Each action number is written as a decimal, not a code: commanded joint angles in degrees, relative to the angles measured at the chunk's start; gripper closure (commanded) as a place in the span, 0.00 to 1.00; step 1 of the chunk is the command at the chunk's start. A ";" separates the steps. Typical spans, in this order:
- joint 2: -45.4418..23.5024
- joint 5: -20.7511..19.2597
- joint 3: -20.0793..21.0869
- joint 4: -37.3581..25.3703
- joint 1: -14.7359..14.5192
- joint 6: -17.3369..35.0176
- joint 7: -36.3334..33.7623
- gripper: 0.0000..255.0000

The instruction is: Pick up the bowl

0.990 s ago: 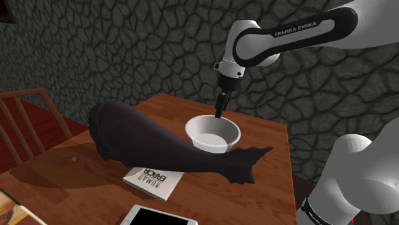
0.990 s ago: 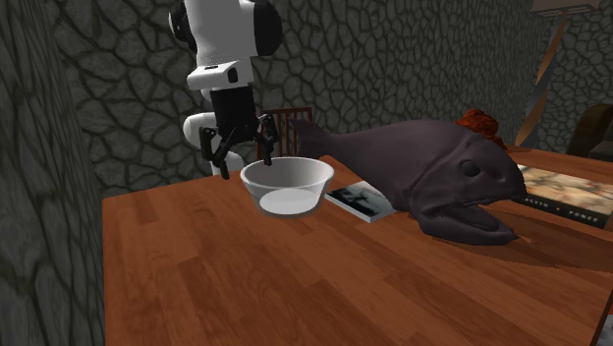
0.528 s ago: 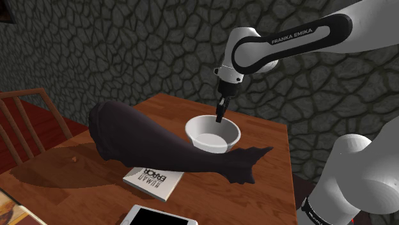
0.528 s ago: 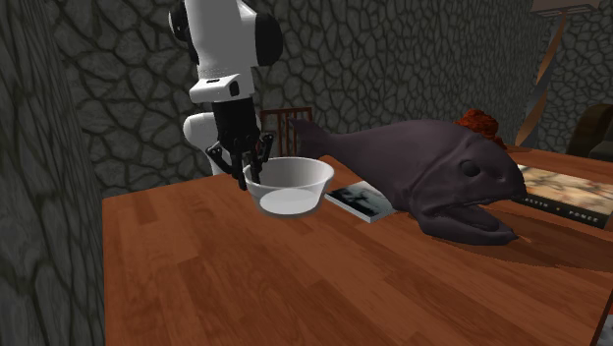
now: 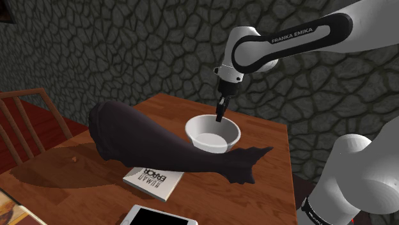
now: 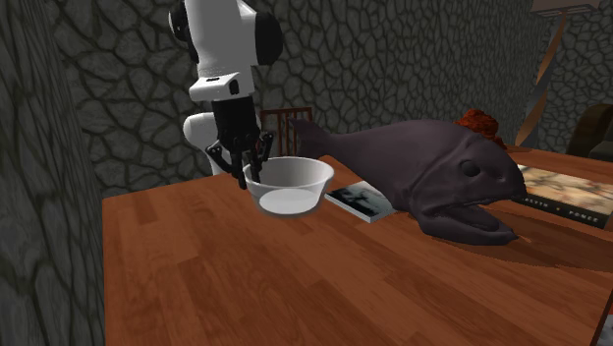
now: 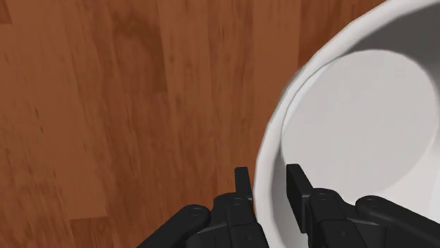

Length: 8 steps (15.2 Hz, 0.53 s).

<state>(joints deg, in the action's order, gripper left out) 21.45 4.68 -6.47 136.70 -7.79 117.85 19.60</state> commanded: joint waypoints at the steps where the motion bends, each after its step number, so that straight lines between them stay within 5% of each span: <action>1: 0.34 -0.09 0.01 -0.90 0.04 -1.21 -0.12 1.00; 8: 1.41 -0.35 0.16 -5.39 0.07 -6.75 -0.76 1.00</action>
<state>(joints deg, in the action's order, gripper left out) 22.66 4.37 -6.33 131.88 -7.72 111.88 18.92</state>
